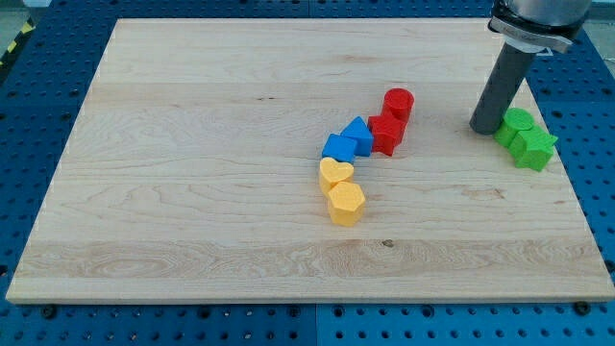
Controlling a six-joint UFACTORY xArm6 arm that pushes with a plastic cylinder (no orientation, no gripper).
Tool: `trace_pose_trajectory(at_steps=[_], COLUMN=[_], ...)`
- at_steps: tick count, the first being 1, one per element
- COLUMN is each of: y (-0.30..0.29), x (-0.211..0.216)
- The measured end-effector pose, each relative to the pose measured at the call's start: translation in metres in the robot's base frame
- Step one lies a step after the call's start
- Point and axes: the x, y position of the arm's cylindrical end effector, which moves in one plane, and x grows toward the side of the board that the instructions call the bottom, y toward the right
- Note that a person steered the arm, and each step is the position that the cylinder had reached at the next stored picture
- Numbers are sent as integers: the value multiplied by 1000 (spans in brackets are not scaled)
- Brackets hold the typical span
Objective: Place the yellow hexagon close to the green star
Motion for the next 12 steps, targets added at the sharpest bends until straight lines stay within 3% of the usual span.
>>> trace_pose_trajectory(at_steps=[5, 7, 9, 12], y=[-8, -62, -66, -66], x=[6, 52, 134, 145])
